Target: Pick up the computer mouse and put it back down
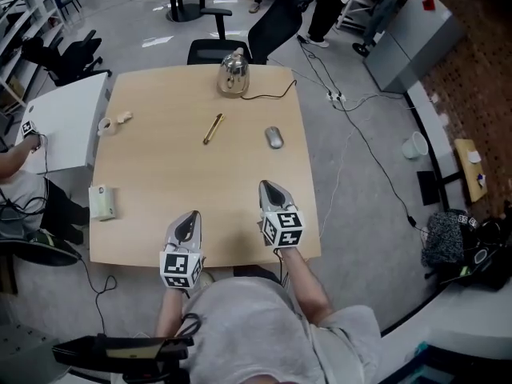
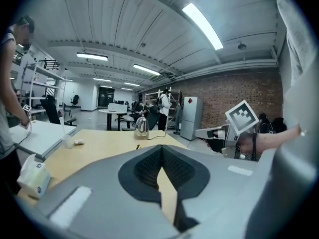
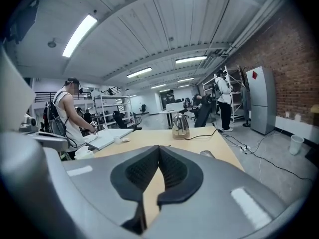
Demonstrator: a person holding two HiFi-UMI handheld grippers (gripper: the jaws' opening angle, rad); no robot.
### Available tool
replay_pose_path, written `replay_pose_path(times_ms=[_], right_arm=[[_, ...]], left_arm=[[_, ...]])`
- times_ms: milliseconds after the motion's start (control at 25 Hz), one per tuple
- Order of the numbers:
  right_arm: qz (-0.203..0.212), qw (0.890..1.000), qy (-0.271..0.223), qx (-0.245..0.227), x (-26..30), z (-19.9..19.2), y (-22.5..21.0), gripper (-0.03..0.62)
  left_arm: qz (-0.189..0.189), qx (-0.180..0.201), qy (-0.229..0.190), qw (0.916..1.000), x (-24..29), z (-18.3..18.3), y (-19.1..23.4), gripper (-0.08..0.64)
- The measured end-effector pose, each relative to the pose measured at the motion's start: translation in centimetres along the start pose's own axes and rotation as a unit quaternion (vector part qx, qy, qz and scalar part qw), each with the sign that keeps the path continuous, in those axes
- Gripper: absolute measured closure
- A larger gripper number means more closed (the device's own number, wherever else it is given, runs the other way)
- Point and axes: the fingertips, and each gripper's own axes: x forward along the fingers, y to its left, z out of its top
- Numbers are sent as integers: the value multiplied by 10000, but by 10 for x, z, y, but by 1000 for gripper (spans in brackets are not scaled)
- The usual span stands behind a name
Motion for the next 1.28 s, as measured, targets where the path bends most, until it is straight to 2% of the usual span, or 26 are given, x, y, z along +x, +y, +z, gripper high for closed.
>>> replay_pose_path(times_ms=[280,480,1040,1280], right_arm=[[-51,9996,-272,45,-43,3,30,586],[-5,9995,-285,109,-68,-10,53,586],[-371,9984,-291,-318,-124,-43,93,586],[-388,9987,-292,-134,-135,-54,109,586]], left_arm=[[-201,45,-107,9997,-17,0,1,540],[-353,69,-211,9991,-30,1,3,540],[-637,181,-215,9976,-76,-11,3,540],[-721,205,-260,9968,-88,-14,0,540]])
